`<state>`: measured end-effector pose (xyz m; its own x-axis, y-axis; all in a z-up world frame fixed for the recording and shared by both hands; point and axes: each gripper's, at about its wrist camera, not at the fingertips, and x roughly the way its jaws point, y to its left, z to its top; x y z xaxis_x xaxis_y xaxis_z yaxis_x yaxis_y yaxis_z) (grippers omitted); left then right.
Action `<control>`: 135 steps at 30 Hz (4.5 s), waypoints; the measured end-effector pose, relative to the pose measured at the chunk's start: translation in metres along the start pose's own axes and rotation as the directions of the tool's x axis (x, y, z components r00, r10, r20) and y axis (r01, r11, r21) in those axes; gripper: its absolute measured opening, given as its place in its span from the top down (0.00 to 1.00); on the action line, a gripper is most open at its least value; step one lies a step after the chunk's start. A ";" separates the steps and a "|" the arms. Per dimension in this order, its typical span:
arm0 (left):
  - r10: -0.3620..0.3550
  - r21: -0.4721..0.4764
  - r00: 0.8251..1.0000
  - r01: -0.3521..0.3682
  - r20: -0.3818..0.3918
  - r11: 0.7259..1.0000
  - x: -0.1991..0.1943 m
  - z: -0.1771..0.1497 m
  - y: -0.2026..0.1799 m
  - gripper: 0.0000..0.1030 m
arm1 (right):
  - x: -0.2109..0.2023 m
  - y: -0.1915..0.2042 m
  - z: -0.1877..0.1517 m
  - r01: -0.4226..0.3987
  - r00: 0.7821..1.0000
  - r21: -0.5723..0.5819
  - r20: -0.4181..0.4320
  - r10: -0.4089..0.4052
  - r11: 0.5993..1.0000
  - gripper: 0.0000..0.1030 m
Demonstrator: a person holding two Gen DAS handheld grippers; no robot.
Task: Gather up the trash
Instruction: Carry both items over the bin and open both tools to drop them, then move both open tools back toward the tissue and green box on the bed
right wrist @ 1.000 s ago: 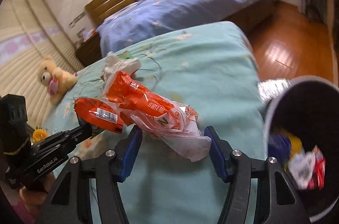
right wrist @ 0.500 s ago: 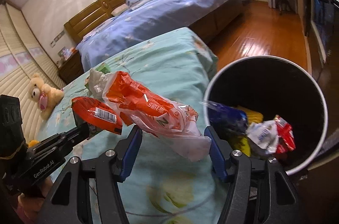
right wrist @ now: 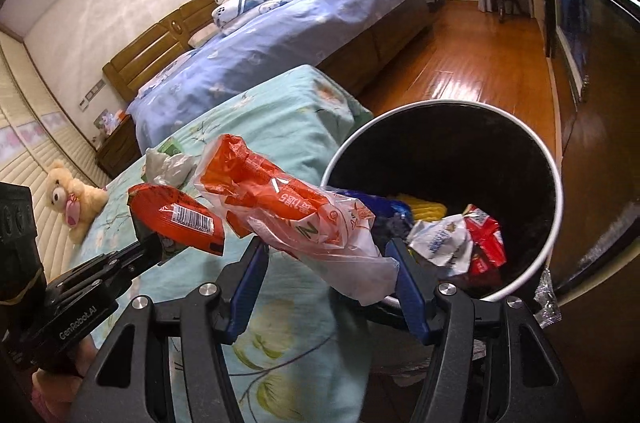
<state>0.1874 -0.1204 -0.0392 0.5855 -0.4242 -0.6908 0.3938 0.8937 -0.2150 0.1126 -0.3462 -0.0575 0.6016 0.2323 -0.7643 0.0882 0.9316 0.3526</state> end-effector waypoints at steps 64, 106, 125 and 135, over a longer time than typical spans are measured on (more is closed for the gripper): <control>-0.046 0.141 0.998 0.053 -0.049 0.989 0.067 0.034 -0.077 0.94 | -0.012 -0.085 0.028 0.117 0.993 0.138 0.008 -0.120 0.983 0.39; -0.010 0.115 0.998 0.018 -0.069 0.993 0.076 0.037 -0.081 0.59 | -0.009 -0.096 0.039 0.118 0.993 0.165 -0.010 -0.118 0.979 0.22; 0.058 -0.020 0.998 -0.058 0.010 0.998 0.004 0.001 -0.025 0.31 | -0.027 -0.040 0.014 0.017 0.993 0.131 0.110 -0.031 0.991 0.09; 0.102 -0.053 0.994 -0.100 0.038 0.994 -0.029 -0.017 0.013 0.22 | -0.016 0.004 0.008 -0.022 0.992 0.063 0.123 0.015 0.998 0.02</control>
<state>0.1634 -0.0940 -0.0335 0.6496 -0.3359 -0.6821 0.2948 0.9382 -0.1813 0.1099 -0.3478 -0.0397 0.6957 0.2098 -0.6870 0.1247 0.9066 0.4031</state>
